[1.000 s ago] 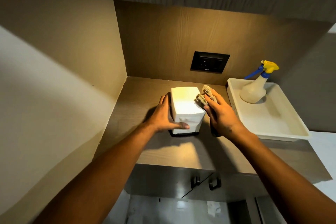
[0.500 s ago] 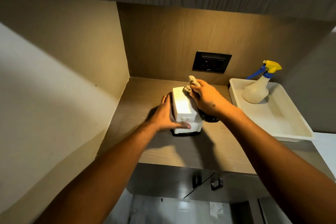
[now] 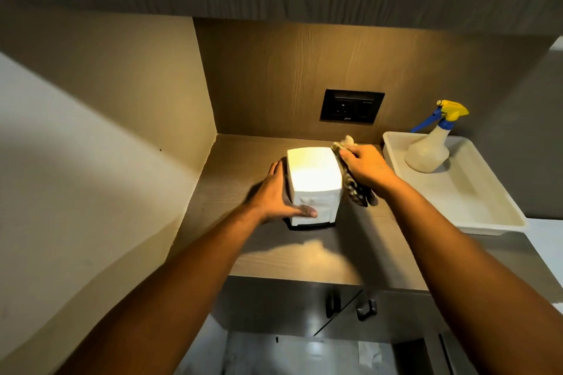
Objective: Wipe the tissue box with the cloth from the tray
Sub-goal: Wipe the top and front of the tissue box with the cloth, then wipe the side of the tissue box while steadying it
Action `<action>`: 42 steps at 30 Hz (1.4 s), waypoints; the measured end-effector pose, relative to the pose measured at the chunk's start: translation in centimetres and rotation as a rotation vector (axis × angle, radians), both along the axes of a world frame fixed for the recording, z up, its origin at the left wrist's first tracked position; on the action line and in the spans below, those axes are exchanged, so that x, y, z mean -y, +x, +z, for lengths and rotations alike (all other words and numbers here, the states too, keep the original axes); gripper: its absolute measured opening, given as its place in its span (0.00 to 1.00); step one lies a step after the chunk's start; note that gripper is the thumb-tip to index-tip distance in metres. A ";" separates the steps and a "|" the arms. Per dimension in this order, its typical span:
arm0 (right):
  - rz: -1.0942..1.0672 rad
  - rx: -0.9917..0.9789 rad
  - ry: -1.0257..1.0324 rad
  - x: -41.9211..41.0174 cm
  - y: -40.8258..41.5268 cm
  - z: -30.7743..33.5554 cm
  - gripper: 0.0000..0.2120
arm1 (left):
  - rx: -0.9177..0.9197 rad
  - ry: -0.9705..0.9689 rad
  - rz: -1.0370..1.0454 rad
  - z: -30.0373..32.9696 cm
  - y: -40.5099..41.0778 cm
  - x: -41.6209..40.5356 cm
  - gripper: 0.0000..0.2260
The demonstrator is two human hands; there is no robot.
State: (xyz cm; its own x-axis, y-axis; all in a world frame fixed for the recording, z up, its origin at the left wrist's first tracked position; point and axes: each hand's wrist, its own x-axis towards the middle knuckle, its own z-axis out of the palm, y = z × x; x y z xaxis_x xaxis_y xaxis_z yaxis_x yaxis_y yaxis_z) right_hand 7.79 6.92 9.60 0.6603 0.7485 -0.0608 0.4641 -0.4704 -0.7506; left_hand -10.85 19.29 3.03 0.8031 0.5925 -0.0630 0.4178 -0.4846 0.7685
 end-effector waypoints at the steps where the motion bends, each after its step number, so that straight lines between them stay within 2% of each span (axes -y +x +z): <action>1: -0.080 -0.137 0.056 1.6 0.1 -1.0 0.19 | -0.005 -0.007 -0.012 0.1 -0.1 -0.2 0.65; 3: -0.271 -0.364 0.140 4.8 -0.6 -3.1 0.16 | -0.025 0.006 -0.031 0.5 -0.3 -0.4 0.66; 6: -0.464 -0.525 0.238 8.0 -2.5 -6.1 0.11 | -0.011 0.083 0.020 2.1 -0.6 -0.1 0.67; 9: -0.566 -0.574 0.335 8.1 -4.5 -8.2 0.16 | 0.050 0.227 0.047 4.7 1.8 1.4 0.48; 11: -0.607 -0.622 0.431 7.3 -5.6 -8.7 0.16 | -0.073 0.355 0.006 5.9 4.3 2.4 0.37; 13: -0.616 -0.643 0.513 6.3 -6.7 -8.9 0.15 | -0.245 0.458 -0.062 5.9 5.7 3.1 0.32; 15: -0.587 -0.599 0.525 5.8 -7.7 -9.8 0.15 | -0.328 0.519 -0.119 5.6 5.7 2.9 0.30; 20: -0.493 -0.517 0.565 6.0 -11.6 -11.7 0.16 | -0.355 0.566 -0.313 6.1 4.7 0.3 0.30; 24: -0.447 -0.445 0.638 4.3 -12.7 -9.8 0.23 | -0.383 0.557 -0.338 6.3 4.5 0.5 0.32; 26: -0.460 -0.435 0.660 3.2 -12.0 -8.6 0.24 | -0.377 0.554 -0.334 6.3 4.6 0.6 0.32; 30: -0.556 -0.527 0.589 3.2 -10.8 -9.9 0.23 | -0.385 0.543 -0.326 6.1 4.6 0.4 0.33; 36: -0.469 -0.521 0.674 0.9 -9.0 -7.8 0.26 | -0.383 0.547 -0.317 6.1 4.7 0.6 0.33; 39: -0.486 -0.621 0.567 0.4 -5.3 -7.3 0.23 | -0.386 0.542 -0.322 6.3 4.7 0.7 0.33; 42: -0.497 -0.696 0.485 1.3 -6.2 -9.9 0.21 | -0.384 0.551 -0.318 6.1 4.6 0.7 0.32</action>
